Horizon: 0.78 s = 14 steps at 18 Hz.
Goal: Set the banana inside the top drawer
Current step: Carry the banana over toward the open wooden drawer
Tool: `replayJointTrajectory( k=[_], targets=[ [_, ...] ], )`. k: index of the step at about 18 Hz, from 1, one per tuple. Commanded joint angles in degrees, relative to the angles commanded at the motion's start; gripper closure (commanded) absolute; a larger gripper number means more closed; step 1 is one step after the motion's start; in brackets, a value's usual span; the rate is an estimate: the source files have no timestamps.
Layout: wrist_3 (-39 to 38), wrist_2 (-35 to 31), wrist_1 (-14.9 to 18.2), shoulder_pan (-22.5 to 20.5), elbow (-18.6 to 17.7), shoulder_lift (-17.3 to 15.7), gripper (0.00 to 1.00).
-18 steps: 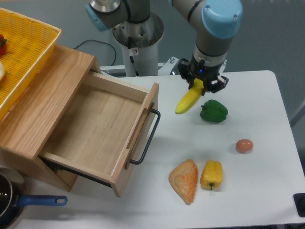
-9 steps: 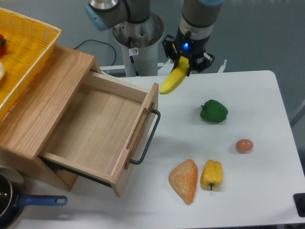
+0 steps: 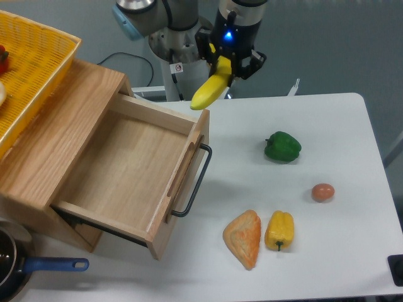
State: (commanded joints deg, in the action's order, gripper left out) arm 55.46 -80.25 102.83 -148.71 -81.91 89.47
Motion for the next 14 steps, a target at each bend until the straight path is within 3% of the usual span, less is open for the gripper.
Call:
replayJointTrajectory(
  k=[7, 14],
  targets=[
    [-8.69, 2.28, -0.26, 2.46, 0.35, 0.70, 0.62],
    [-16.70, 2.38, -6.59, 7.29, 0.53, 3.07, 0.62]
  ],
)
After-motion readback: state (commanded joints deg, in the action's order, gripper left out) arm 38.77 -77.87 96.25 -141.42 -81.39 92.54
